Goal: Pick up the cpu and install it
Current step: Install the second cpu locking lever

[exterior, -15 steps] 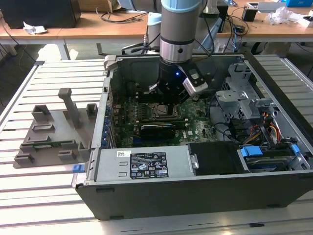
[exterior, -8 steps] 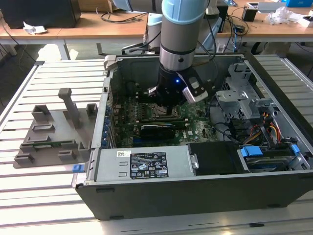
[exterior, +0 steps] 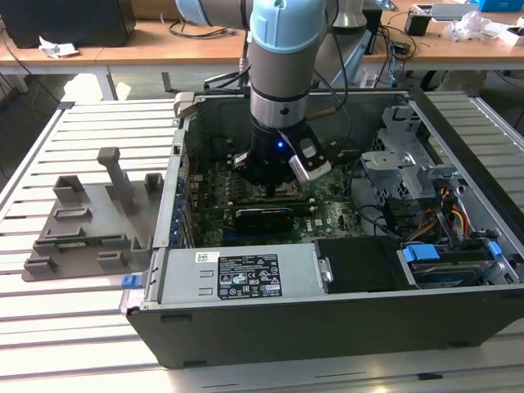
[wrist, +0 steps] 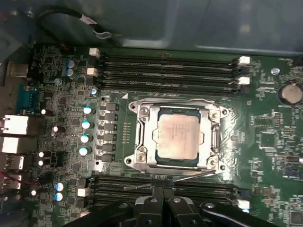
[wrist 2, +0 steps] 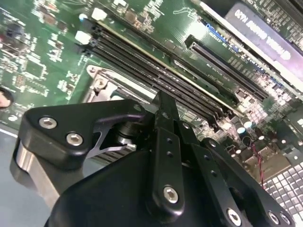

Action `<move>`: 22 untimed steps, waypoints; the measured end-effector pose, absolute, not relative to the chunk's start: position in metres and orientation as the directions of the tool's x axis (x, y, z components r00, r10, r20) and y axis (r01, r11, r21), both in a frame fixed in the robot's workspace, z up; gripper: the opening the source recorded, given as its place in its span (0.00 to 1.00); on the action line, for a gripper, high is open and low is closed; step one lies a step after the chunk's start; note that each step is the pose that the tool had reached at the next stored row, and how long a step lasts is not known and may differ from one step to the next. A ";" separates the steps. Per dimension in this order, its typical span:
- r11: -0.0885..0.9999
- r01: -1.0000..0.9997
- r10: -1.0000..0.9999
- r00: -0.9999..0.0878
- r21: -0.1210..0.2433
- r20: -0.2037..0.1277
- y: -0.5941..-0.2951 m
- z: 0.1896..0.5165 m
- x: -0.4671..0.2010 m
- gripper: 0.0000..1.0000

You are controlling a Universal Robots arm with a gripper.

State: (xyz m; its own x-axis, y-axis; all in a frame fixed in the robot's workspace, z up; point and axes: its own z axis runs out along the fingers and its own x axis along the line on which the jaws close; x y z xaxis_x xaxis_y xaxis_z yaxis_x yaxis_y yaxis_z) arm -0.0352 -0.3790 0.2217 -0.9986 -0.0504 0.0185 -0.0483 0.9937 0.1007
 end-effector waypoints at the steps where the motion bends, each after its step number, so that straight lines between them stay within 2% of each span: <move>1: 0.994 -0.048 -0.050 -0.999 0.101 0.019 -0.379 0.218 -0.037 0.11; 10: 0.993 -0.052 -0.054 -0.998 0.102 0.018 -0.379 0.210 -0.066 0.11; 22: 0.991 -0.082 -0.085 -0.996 0.109 0.018 -0.374 0.205 -0.069 0.11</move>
State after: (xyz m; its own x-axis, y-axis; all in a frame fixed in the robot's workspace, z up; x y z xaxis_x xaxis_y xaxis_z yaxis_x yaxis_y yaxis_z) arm -0.0688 -0.3736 0.2050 -0.9962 -0.0849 0.0180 -0.0825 0.9906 0.1087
